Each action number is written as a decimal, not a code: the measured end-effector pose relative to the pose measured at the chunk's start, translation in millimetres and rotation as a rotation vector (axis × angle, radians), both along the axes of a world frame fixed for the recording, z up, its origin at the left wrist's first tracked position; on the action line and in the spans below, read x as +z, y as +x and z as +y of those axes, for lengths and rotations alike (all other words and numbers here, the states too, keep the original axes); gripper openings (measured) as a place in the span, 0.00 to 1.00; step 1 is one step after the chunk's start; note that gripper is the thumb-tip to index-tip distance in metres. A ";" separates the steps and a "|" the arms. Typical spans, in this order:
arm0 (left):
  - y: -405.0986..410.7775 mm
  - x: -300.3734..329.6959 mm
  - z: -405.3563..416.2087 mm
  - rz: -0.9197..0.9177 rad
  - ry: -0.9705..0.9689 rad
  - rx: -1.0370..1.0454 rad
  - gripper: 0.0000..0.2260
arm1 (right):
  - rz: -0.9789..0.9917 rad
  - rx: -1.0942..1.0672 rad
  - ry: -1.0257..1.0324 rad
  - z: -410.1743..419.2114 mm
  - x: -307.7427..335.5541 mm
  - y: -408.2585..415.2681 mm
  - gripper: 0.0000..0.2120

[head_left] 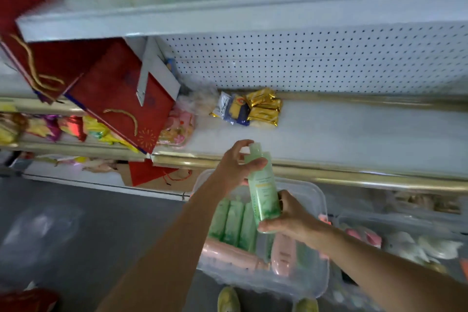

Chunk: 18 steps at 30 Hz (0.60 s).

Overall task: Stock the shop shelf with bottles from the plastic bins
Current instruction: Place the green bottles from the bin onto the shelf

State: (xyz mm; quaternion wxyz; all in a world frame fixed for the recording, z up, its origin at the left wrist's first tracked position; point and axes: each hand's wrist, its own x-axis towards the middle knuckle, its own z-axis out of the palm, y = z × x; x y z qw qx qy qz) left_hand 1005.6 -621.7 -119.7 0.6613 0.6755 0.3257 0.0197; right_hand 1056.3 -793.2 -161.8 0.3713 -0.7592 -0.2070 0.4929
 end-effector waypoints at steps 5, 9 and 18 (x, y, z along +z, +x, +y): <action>6.5 73.0 -2.2 -0.166 0.108 0.019 0.19 | -0.132 -0.012 0.099 0.7 70.4 18.9 0.30; 13.8 124.2 1.7 -0.249 0.159 0.016 0.18 | -0.200 -0.006 0.161 7.9 117.8 29.2 0.30; 13.4 240.9 24.1 -0.411 0.366 -0.053 0.23 | -0.335 -0.063 0.398 36.3 218.6 26.5 0.29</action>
